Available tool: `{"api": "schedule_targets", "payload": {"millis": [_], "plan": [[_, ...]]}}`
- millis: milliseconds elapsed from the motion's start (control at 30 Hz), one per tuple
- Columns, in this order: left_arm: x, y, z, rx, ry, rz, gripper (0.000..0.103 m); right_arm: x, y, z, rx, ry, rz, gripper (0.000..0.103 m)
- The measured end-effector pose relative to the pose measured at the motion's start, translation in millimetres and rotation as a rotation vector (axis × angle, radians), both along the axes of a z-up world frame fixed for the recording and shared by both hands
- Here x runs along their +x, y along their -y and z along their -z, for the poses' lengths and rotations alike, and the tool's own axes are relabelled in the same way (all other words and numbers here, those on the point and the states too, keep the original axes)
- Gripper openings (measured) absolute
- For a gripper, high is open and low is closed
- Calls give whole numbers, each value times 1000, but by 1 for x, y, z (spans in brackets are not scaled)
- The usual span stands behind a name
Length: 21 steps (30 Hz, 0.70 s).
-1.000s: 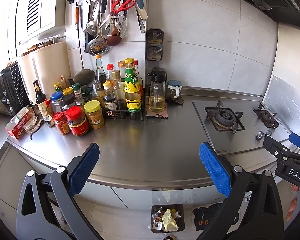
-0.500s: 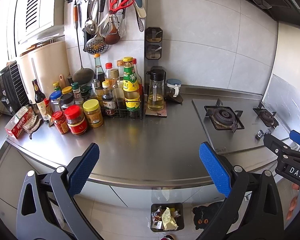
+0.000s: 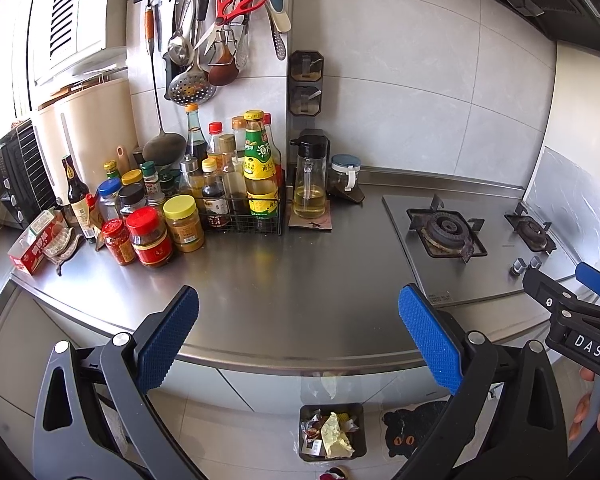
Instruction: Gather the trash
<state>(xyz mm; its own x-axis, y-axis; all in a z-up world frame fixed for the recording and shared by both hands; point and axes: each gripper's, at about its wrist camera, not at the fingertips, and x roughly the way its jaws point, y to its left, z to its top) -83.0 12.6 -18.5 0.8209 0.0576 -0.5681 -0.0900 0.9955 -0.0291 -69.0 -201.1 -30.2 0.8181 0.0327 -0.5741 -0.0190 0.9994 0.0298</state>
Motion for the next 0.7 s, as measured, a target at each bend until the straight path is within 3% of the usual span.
{"api": "schedule_targets", "payload": {"millis": [700], "plan": [[0, 5, 2, 2, -7, 2, 95, 1, 0, 1, 1, -3, 7, 100]]}}
